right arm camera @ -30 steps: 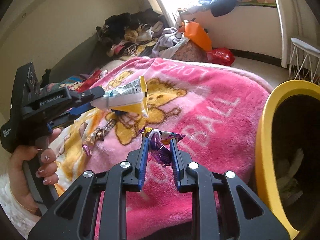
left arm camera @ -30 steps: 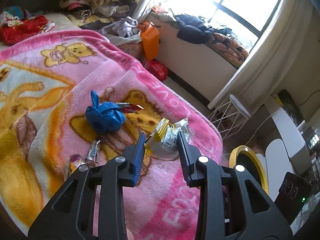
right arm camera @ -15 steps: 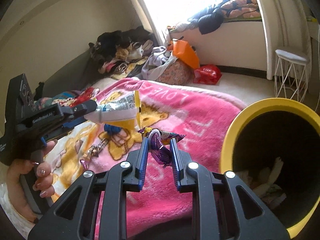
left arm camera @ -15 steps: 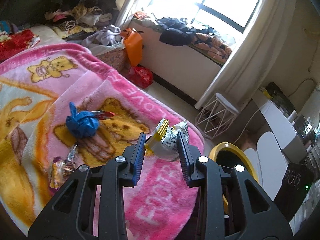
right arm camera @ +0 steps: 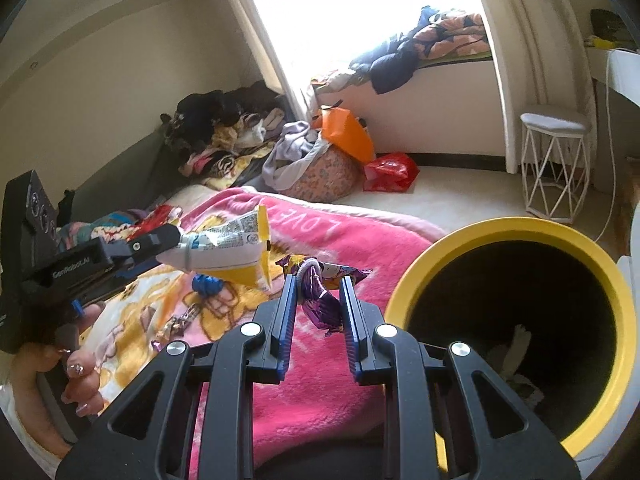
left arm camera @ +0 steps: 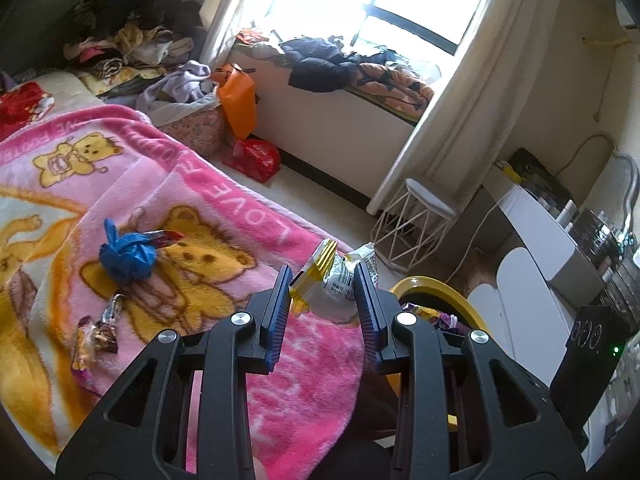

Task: Collect trash
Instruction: 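Carry the yellow and purple wrappers over the yellow bin, then open both tools to drop the wrappers into the bin, then move both tools back toward the blue wrapper on the blanket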

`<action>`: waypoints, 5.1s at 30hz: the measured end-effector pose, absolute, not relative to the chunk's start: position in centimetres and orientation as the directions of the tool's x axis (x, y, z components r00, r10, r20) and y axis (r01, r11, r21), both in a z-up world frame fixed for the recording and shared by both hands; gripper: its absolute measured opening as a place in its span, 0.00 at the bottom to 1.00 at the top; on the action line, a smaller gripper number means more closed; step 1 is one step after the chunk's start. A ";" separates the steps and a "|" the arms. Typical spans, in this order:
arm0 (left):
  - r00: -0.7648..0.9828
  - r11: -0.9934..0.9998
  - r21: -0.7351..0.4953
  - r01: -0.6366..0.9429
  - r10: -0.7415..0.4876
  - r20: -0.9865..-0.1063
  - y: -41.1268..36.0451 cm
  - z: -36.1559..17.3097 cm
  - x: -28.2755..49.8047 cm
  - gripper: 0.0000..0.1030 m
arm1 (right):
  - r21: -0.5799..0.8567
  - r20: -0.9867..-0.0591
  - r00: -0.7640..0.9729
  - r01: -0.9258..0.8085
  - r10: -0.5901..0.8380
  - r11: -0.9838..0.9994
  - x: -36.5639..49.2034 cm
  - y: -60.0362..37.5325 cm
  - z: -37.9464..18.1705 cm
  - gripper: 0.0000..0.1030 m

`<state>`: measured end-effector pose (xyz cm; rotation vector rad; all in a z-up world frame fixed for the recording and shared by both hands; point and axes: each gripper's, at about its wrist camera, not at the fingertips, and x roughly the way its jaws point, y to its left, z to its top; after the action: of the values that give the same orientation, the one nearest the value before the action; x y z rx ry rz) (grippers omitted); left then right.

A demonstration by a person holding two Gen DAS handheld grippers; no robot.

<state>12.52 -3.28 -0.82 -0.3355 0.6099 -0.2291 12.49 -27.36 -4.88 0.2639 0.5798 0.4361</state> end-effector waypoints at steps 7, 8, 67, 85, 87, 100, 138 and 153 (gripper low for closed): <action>0.789 0.921 -0.358 0.155 -0.334 -0.516 -5.1 -0.4 12.4 0.25 | 0.367 -0.456 0.777 -0.279 0.433 0.887 12.1 -29.7 -4.7 0.20; 0.787 0.920 -0.357 0.162 -0.339 -0.515 -5.4 -0.4 12.4 0.25 | 0.369 -0.455 0.780 -0.275 0.430 0.888 12.2 -30.0 -4.6 0.20; 0.660 0.886 -0.258 0.385 -0.460 -0.594 -18.6 -3.5 12.7 0.25 | 0.384 -0.515 0.846 0.088 0.135 0.919 11.8 -40.8 -8.2 0.20; 0.588 0.868 -0.232 0.438 -0.472 -0.657 -21.5 -6.4 13.1 0.25 | 0.385 -0.566 0.815 0.129 0.124 0.914 12.6 -41.8 -10.0 0.21; 0.578 0.867 -0.234 0.439 -0.473 -0.665 -21.7 -6.9 13.2 0.25 | 0.386 -0.571 0.810 0.127 0.129 0.914 12.7 -41.8 -10.1 0.21; 0.586 0.865 -0.251 0.434 -0.483 -0.651 -22.1 -7.3 13.7 0.73 | 0.402 -0.602 0.789 0.169 0.121 0.900 12.7 -42.3 -10.9 0.45; 0.814 0.946 -0.265 0.186 -0.299 -0.498 -9.4 -1.3 10.6 0.90 | 0.290 -0.479 0.861 -0.032 0.174 0.957 10.4 -34.4 -4.8 0.71; 0.860 0.962 -0.259 0.084 -0.201 -0.469 -3.2 -0.6 9.9 0.90 | 0.235 -0.475 0.837 -0.176 0.271 0.956 11.1 -27.5 -3.5 0.73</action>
<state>9.93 -3.20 -0.60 -0.2346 0.5149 -0.1507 11.10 -27.46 -3.54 0.1854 0.5281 0.2382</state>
